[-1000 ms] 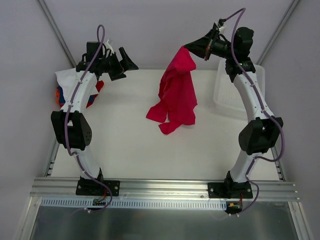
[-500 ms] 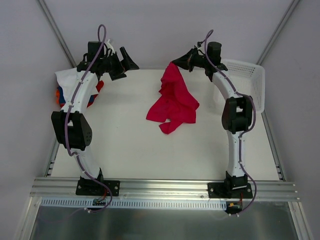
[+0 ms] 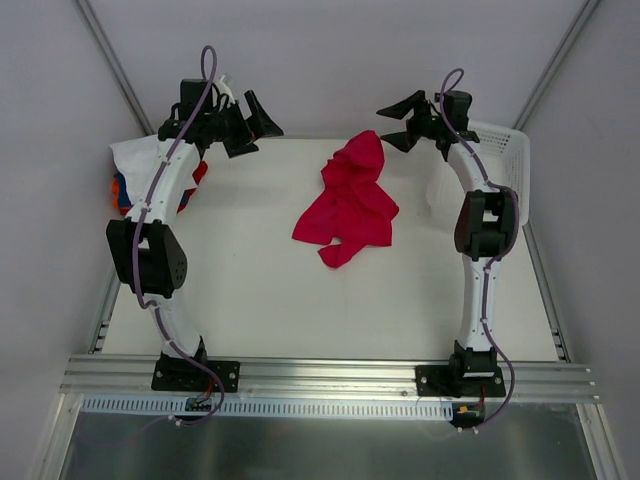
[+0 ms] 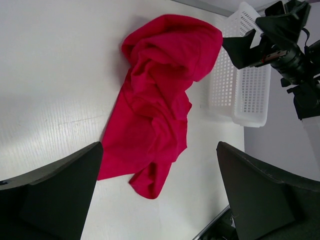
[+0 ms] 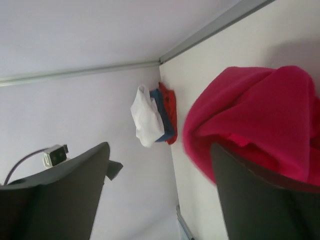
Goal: Fold and stack the t-shirts
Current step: Move the tshirt to the center of the board
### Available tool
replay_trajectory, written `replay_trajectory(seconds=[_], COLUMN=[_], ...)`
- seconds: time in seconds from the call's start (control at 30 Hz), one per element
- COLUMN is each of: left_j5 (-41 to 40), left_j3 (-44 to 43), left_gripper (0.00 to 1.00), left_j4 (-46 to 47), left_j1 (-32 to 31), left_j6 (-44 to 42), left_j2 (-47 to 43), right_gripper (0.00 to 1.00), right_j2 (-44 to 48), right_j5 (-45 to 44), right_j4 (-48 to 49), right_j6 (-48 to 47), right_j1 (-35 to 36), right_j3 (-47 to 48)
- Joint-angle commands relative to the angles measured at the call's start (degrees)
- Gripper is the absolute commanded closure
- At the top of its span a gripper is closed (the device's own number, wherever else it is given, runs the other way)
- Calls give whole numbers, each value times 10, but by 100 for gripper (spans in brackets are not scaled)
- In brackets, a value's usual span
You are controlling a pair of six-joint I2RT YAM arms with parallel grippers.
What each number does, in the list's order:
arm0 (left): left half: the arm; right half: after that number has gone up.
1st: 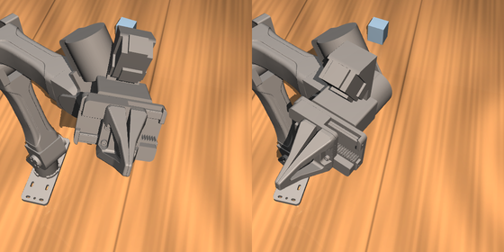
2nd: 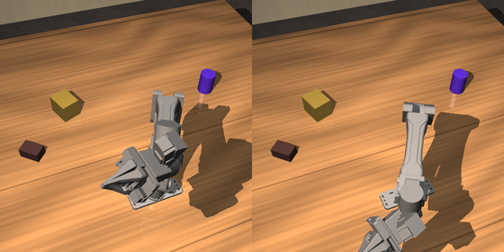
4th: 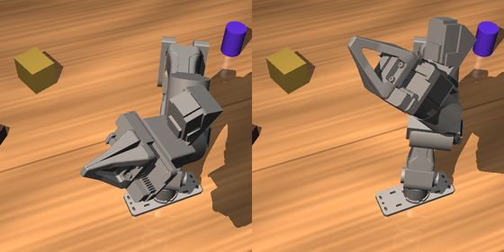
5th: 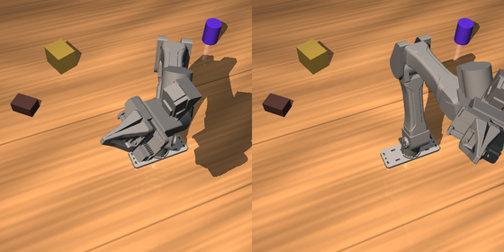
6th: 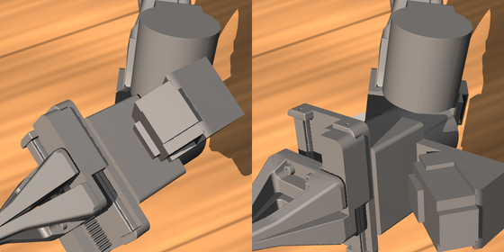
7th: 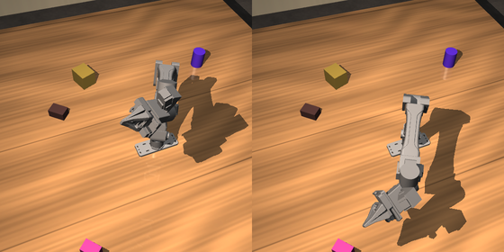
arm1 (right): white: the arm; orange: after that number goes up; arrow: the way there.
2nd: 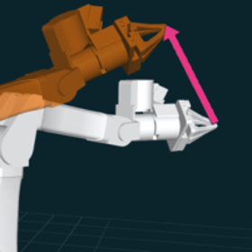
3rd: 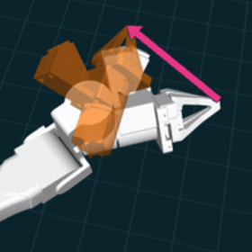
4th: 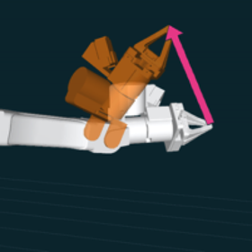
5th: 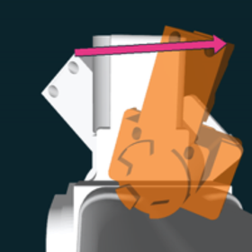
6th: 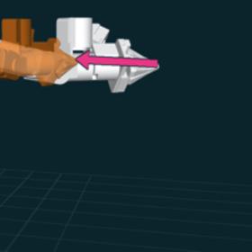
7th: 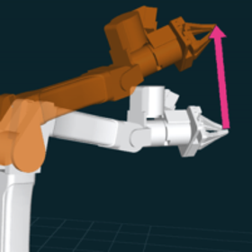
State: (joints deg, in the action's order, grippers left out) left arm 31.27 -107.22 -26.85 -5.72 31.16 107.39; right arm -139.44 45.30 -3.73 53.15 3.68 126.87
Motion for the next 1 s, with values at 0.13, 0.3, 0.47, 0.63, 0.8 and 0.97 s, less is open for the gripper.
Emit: replay_trajectory(seconds=[0.13, 0.3, 0.47, 0.63, 0.8, 0.97], left_j5=[31, 67, 53, 9, -52, -72], left_j3=[8, 12, 30, 83, 116, 155], left_gripper=[1, 4, 1, 1, 1, 1], left_j4=[7, 5, -15, -46, -65, -77], left_j1=[-11, -12, -25, -25, -25, -30], left_j6=[10, -3, -29, -57, -83, -112], left_j2=[21, 66, 80, 56, 22, 11], right_gripper=[8, 1, 1, 38, 34, 44], right_j2=[72, 123, 145, 132, 87, 76], right_j5=[-24, -28, -41, -38, -58, -66], right_j4=[-102, -234, -341, -363, -385, -389], right_j6=[-112, -217, -333, -353, -364, -354], right_j1=[-21, -10, 35, 84, 129, 154], right_j3=[27, 29, 40, 24, 56, 51])
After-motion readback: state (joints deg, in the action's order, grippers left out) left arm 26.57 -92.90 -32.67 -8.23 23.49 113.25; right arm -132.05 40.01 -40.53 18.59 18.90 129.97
